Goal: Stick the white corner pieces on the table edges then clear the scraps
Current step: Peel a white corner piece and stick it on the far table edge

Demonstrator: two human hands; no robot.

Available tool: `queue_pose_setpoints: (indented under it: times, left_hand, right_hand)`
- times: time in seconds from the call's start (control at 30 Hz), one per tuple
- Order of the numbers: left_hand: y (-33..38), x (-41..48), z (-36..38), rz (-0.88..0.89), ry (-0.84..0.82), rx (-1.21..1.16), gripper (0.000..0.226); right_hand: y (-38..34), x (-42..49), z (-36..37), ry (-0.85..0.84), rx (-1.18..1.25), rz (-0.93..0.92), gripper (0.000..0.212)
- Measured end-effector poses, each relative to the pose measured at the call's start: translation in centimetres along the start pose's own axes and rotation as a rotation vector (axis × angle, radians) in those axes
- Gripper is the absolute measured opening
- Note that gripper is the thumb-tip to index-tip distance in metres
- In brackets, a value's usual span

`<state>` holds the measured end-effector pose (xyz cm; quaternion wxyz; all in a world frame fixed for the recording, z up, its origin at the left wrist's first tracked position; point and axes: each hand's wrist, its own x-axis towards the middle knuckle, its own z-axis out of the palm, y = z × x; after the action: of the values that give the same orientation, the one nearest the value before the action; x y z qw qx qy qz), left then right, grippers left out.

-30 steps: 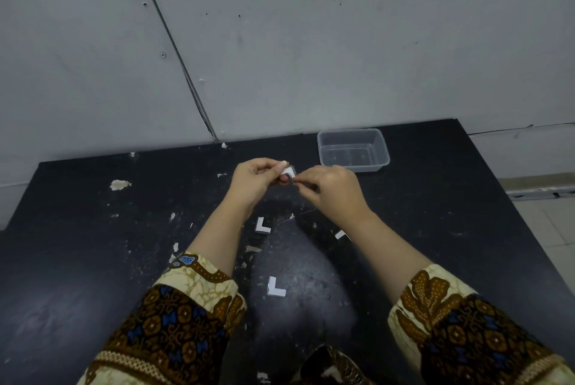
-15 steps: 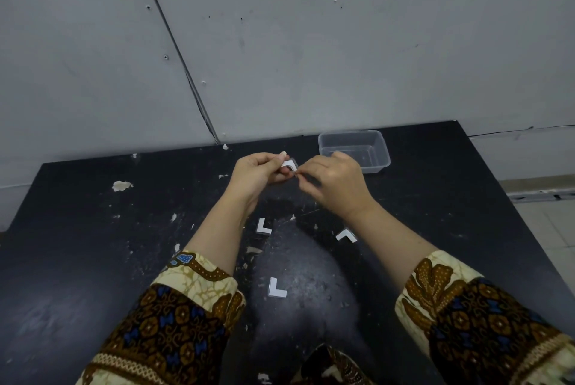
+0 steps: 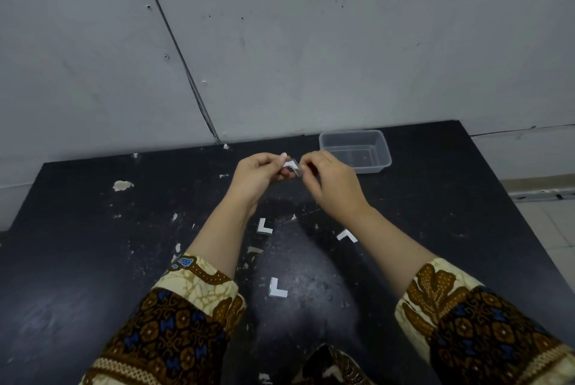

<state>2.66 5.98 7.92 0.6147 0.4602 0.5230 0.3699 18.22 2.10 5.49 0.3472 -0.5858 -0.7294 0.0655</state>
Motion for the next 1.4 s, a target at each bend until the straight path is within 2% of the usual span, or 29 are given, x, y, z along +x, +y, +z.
queue_pose_setpoints:
  times: [0.17,0.27,0.47,0.57,0.87,1.13,1.3,1.4]
  left_hand:
    - [-0.7,-0.1,0.0,-0.006,0.007,0.048,0.025]
    - [-0.9,-0.1,0.1,-0.014,-0.017,0.069,0.021]
    - [-1.0,-0.1,0.1,-0.008,-0.001,0.053,0.015]
    - [-1.1,-0.1,0.2,-0.004,0.029,0.045,0.014]
    - [-1.4,-0.2,0.6,-0.001,0.033,0.034,0.024]
    - [-1.8,0.1,0.1,-0.022,0.053,-0.037,0.011]
    - [-2.0,0.1,0.0,-0.069,0.082,-0.118,0.012]
    - [-2.0,0.2,-0.3,-0.085,0.115,-0.160,0.009]
  right_hand:
    - [-0.3,0.7,0.1,-0.016,0.056,0.126,0.012]
    - [-0.5,1.3,-0.2,-0.041,0.129,0.194,0.013]
    - [-0.9,1.6,-0.2,-0.044,0.525,0.428,0.009]
    - [-0.8,1.6,-0.2,-0.045,0.658,0.486,0.008]
    - [-0.8,1.4,0.0,-0.025,0.756,0.554,0.010]
    - [-1.7,1.4,-0.2,0.048,0.852,0.596,0.009]
    - [-1.2,1.4,0.3,0.003,0.820,0.613,0.015]
    - [-0.7,1.4,0.5,0.086,0.806,0.614,0.017]
